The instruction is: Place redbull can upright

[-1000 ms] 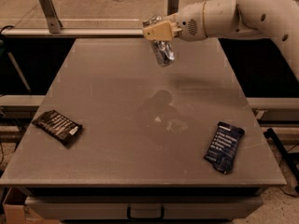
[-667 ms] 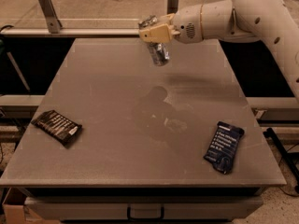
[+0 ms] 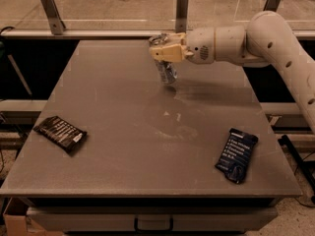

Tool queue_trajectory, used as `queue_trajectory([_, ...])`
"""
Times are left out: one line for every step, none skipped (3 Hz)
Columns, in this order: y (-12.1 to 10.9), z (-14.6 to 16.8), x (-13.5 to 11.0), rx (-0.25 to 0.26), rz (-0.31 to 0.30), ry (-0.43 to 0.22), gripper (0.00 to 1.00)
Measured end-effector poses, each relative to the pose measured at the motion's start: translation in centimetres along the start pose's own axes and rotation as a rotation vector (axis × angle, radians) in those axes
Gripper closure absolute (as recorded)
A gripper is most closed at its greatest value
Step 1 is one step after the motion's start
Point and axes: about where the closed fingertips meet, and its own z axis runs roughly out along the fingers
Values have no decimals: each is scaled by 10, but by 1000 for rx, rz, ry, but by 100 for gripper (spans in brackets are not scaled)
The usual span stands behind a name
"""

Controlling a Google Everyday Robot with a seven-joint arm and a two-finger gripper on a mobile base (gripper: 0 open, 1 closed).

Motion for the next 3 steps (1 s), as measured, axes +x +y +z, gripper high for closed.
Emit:
queue_trajectory([7,-6,13,-35,11,-50,100])
queue_trajectory([10,-22,19,-50,-5,-93,100])
queue_trajectory([12,-38,23,-60,-25,-120,84])
